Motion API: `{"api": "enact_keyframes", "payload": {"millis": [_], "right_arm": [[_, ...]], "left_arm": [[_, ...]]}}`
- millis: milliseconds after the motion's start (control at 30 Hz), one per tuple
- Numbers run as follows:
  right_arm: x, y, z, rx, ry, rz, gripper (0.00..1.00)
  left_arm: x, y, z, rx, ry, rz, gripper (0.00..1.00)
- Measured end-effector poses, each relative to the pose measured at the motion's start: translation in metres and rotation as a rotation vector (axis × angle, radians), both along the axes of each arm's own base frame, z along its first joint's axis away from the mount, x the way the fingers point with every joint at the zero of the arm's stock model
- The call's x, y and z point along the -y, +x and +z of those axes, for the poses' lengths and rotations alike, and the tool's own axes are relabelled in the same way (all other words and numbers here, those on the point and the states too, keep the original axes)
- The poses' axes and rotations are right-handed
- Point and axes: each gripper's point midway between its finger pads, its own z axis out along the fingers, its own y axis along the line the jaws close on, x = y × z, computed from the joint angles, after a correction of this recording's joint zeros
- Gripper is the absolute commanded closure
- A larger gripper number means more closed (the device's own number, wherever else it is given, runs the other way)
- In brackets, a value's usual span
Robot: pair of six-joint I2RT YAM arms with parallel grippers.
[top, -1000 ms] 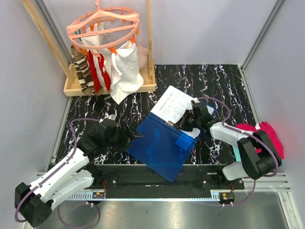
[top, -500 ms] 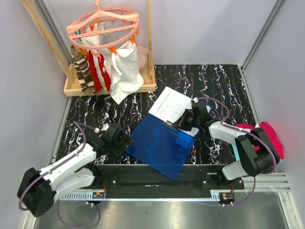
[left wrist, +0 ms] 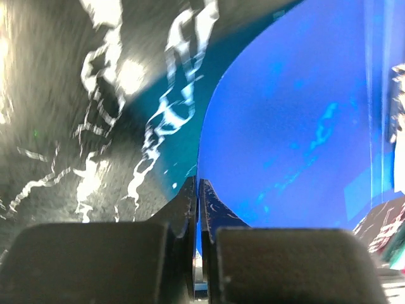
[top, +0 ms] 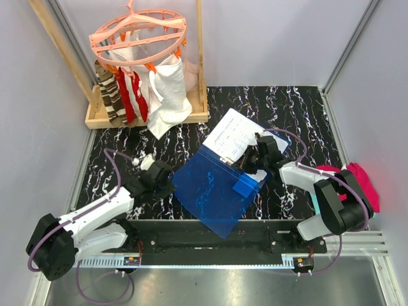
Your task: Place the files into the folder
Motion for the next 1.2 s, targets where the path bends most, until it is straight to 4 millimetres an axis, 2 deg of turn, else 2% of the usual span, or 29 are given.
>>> {"api": "enact_keyframes", "payload": {"millis": [133, 233, 433, 567, 767, 867, 1033, 1200], "right_arm": [[-0.001, 0.002, -0.003, 0.026, -0.031, 0.048, 1.00], [-0.004, 0.004, -0.004, 0.032, -0.034, 0.080, 1.00], [-0.010, 0.004, -0.001, 0.022, -0.008, 0.114, 1.00], [-0.016, 0.004, 0.002, 0.009, 0.017, 0.136, 1.00], [-0.026, 0.005, -0.004, -0.027, 0.043, 0.182, 1.00], [-0.029, 0.004, -0.009, -0.039, 0.049, 0.211, 1.00], [-0.037, 0.007, -0.013, -0.038, 0.066, 0.267, 1.00], [-0.040, 0.008, -0.022, -0.041, 0.063, 0.303, 1.00]], "left_arm": [[0.002, 0.015, 0.026, 0.090, 0.073, -0.109, 1.00], [0.000, 0.025, 0.038, 0.116, 0.141, -0.176, 1.00], [-0.020, 0.046, 0.054, 0.117, 0.268, -0.270, 1.00], [-0.033, 0.070, 0.075, 0.129, 0.319, -0.337, 1.00], [-0.030, 0.095, 0.101, 0.148, 0.328, -0.471, 1.00], [-0.028, 0.108, 0.106, 0.145, 0.359, -0.524, 1.00], [-0.040, 0.129, 0.097, 0.091, 0.405, -0.551, 1.00], [-0.050, 0.141, 0.093, 0.062, 0.428, -0.557, 1.00]]}}
